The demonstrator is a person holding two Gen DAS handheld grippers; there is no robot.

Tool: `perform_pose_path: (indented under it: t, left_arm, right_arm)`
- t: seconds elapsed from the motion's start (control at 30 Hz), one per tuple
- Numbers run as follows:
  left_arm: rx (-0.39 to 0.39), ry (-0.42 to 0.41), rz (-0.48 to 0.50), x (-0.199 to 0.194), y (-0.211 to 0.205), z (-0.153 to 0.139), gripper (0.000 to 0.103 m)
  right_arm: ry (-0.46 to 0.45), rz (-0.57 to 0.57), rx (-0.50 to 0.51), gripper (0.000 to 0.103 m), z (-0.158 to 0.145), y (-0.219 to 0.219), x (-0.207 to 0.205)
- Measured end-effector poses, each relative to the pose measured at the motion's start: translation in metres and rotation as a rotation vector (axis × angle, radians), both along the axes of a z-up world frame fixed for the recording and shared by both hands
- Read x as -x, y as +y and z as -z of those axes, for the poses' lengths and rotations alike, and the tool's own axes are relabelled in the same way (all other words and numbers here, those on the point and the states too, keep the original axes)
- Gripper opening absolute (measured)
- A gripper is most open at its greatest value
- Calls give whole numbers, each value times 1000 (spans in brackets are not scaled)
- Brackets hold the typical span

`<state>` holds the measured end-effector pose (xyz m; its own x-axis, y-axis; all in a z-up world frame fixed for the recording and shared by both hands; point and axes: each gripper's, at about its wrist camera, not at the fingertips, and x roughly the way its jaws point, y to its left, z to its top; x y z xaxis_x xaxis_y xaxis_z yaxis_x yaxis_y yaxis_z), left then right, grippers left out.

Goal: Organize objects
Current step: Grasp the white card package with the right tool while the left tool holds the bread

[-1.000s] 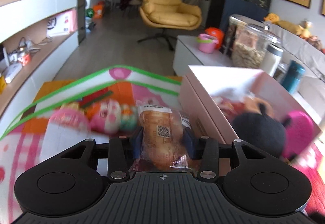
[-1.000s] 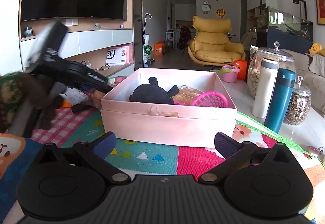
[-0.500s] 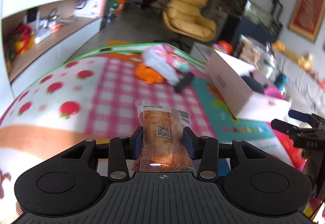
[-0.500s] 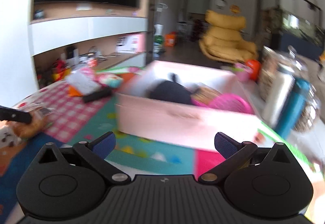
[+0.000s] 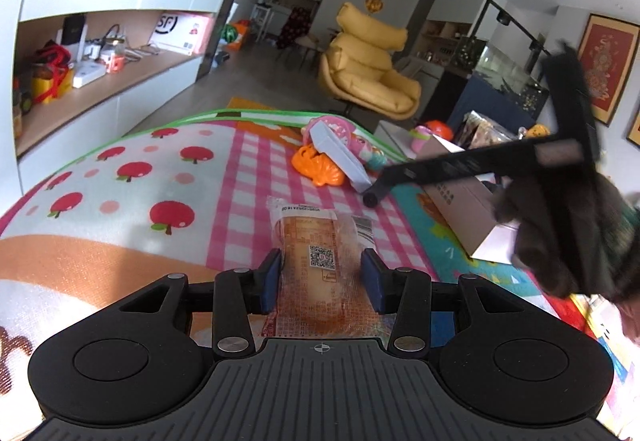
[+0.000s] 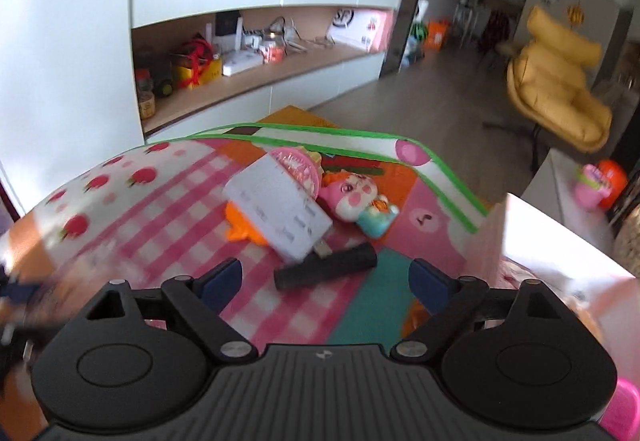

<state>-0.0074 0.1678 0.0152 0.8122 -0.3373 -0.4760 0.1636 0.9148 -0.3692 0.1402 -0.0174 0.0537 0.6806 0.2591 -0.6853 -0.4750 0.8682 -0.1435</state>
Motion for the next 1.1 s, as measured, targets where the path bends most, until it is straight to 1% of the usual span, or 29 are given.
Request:
perform_pose_path:
  t: [0.13, 0.17, 0.27, 0.33, 0.5, 0.57, 0.6, 0.63, 0.67, 0.7, 0.73, 0.77, 0.83, 0.93, 1.03, 1.1]
  left_arm:
    - [15, 0, 0, 0, 2, 1, 47]
    - [19, 0, 0, 0, 2, 1, 47]
    - [33, 1, -3, 0, 4, 2, 47]
    - [42, 3, -5, 1, 4, 2, 47]
    - [48, 4, -7, 1, 4, 2, 47]
    - [57, 5, -7, 1, 5, 2, 47]
    - [62, 7, -7, 1, 6, 2, 47]
    - [67, 8, -8, 1, 7, 3, 47]
    - [71, 9, -8, 1, 8, 3, 47]
    - [74, 9, -8, 0, 9, 3, 47]
    - [76, 10, -8, -1, 9, 4, 47]
    - [77, 10, -9, -1, 10, 4, 47]
    - [77, 10, -10, 0, 10, 4, 47]
    - [75, 10, -10, -1, 11, 5, 47]
    - [70, 11, -10, -1, 10, 5, 47]
    - [68, 11, -11, -1, 10, 5, 47]
  right_arm:
    - [15, -33, 2, 91, 5, 16, -13]
    - [35, -30, -11, 91, 6, 21, -17]
    - [110, 21, -98, 93, 10, 32, -33]
    - [130, 65, -134, 96, 13, 39, -44]
    - [148, 119, -119, 96, 27, 52, -67]
    - [165, 121, -131, 86, 27, 47, -68]
    - [175, 115, -142, 86, 26, 44, -67]
    - [173, 115, -146, 84, 24, 40, -64]
    - [165, 102, -151, 71, 22, 35, -58]
    - [153, 79, -149, 66, 18, 31, -51]
    - [142, 62, -141, 56, 15, 27, -43]
    - [134, 44, -132, 50, 11, 22, -33]
    - [125, -12, -106, 45, 5, 14, -11]
    - [113, -106, -28, 43, 5, 4, 26]
    - [106, -176, 42, 43, 7, -5, 55]
    - [102, -193, 54, 53, 5, -12, 66]
